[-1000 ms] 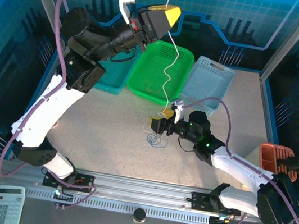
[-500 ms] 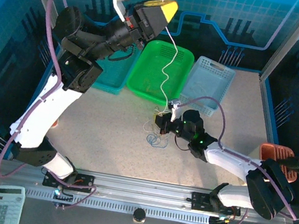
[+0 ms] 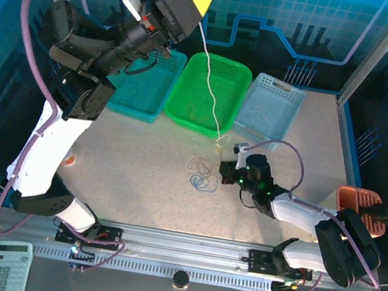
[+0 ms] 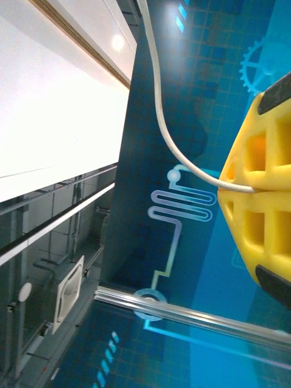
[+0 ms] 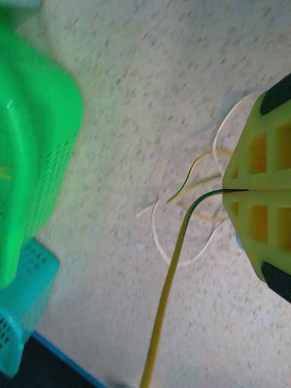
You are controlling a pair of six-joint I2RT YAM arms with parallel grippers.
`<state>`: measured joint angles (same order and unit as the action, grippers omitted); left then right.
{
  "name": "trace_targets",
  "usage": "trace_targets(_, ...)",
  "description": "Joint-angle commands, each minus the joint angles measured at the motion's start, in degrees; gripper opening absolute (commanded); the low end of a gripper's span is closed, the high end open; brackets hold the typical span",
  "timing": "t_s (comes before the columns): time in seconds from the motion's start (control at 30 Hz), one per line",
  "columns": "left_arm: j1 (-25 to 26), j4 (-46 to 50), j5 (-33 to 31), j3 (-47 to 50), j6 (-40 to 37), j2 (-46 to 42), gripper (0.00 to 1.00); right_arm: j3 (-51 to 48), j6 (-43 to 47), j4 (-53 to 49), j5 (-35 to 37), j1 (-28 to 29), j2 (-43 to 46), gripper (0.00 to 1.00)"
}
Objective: Untangle the cables
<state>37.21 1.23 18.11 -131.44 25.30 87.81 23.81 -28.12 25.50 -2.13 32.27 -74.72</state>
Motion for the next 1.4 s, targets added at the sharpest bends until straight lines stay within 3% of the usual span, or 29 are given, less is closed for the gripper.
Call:
trace_targets(0.0, -1.3, 1.2, -2.2, -2.7, -3.0, 0.4, 0.00, -1.7, -1.2, -0.8, 1.5, -1.4, -0.6, 0.00)
trace_targets(0.3, -5.1, 2.0, -3.2, -6.8, -3.5, 0.8, 0.00, -4.0, -2.0, 0.1, 1.5, -3.9, -3.9, 0.00)
trace_targets(0.53, -6.3, 3.2, -2.8, -6.5, -3.2, 0.4, 0.00, -3.9, -2.8, 2.3, -2.7, -4.5, -5.8, 0.00)
trace_targets(0.87, -6.5, 1.4, -5.3, 8.4, -6.9, -5.8, 0.00, 3.6, 1.3, -15.0, -1.8, 0.0, 1.2, 0.00)
trace_targets(1.0, -6.9, 1.6, -5.8, 12.3, -8.2, -6.9, 0.00, 6.8, 2.3, -21.3, -1.6, 1.2, 2.4, 0.15)
trace_targets(1.13, -7.3, 2.2, -5.8, 14.5, -8.8, -6.6, 0.00, 10.0, 2.9, -26.6, -1.2, 2.3, 3.7, 0.50)
trace_targets(1.2, -7.5, 2.2, -5.4, 15.3, -8.6, -6.3, 0.00, 11.7, 3.3, -29.1, -1.3, 2.6, 4.6, 0.62)
trace_targets(1.37, -7.6, 2.2, -4.0, 16.1, -8.2, -5.0, 0.00, 18.3, 4.6, -37.3, -0.2, 2.9, 7.6, 0.81)
